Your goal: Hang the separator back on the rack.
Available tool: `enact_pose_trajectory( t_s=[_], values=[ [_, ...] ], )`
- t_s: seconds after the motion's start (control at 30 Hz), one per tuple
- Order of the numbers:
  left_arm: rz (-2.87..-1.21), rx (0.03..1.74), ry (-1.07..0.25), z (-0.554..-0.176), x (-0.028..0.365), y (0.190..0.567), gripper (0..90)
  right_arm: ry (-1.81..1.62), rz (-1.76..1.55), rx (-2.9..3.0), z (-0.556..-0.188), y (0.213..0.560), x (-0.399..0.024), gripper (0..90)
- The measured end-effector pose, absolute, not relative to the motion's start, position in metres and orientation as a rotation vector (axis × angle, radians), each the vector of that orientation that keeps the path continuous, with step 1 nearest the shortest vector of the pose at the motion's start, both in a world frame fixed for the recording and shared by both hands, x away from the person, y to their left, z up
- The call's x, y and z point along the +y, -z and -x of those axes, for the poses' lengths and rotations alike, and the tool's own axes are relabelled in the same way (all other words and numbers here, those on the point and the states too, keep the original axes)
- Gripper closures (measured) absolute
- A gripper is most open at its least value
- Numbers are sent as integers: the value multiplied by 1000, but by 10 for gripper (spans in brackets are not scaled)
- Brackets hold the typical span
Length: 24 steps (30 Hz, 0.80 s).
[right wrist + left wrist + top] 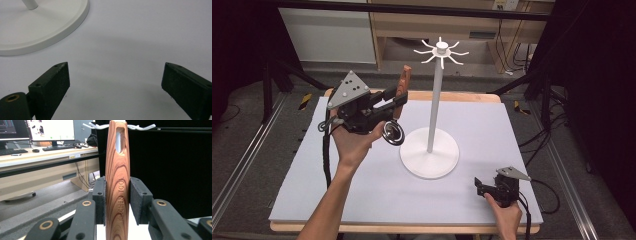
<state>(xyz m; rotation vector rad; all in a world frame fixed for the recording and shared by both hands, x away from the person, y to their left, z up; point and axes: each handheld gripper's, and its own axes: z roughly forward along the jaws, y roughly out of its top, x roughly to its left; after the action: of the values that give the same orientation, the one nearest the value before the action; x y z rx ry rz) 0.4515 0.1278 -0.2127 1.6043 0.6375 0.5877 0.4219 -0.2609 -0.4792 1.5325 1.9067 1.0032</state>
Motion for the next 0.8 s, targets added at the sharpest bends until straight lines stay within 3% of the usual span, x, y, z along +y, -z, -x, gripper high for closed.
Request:
enact_pose_trajectory(
  t_s=[0.8],
  values=[
    [-1640,626,-589,-467,105,197,677,-1002,-1534,1904,-421,478,-262,87]
  ],
)
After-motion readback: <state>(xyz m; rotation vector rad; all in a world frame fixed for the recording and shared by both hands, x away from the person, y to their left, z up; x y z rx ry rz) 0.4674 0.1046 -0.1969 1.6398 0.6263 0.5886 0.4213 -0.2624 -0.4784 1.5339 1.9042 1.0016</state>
